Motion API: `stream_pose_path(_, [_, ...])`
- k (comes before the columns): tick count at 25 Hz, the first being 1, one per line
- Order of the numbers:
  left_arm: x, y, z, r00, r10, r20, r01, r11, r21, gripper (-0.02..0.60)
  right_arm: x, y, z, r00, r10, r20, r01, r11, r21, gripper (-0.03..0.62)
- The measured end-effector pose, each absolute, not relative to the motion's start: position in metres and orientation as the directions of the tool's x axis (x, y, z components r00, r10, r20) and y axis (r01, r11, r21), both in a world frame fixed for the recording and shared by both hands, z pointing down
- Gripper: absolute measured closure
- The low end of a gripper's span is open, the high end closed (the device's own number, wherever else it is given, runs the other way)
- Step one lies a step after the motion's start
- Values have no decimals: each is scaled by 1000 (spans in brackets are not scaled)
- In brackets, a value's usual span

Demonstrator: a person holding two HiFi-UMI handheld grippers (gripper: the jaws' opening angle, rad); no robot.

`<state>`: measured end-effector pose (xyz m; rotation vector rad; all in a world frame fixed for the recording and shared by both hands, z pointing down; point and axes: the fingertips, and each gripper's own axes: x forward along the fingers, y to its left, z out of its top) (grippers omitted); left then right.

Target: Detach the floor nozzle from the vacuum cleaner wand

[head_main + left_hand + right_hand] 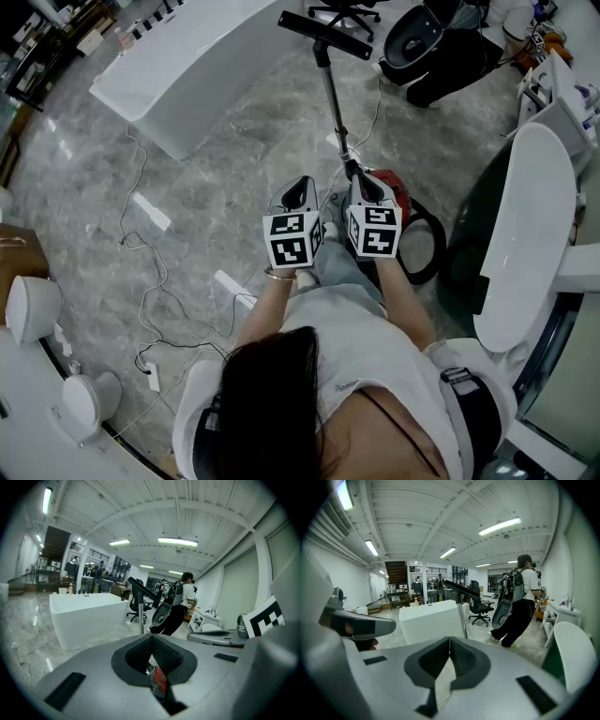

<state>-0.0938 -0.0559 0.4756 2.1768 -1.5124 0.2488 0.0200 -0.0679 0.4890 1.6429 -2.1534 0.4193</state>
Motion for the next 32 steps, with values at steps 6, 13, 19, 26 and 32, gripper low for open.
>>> stream_pose_path(6, [-92, -78, 481, 359, -839, 408, -923, -255, 288, 577, 24, -93, 488, -239, -844, 481, -961, 277, 8, 579])
stream_pose_path(13, [-89, -109, 490, 335, -840, 427, -930, -221, 295, 577, 29, -129, 488, -276, -839, 470, -950, 313, 2, 579])
stream_pose_path(19, [-92, -148, 491, 313, -847, 430, -937, -201, 287, 577, 16, -171, 484, -336, -830, 445, -931, 364, -25, 579])
stream_pose_path(26, [-92, -191, 490, 301, -848, 435, -942, -194, 274, 577, 9, -214, 476, -408, -823, 396, -903, 428, -41, 579])
stream_pose_path(32, [-90, -221, 490, 286, -852, 439, -948, -184, 261, 577, 18, -241, 479, -396, -823, 408, -908, 416, -44, 579])
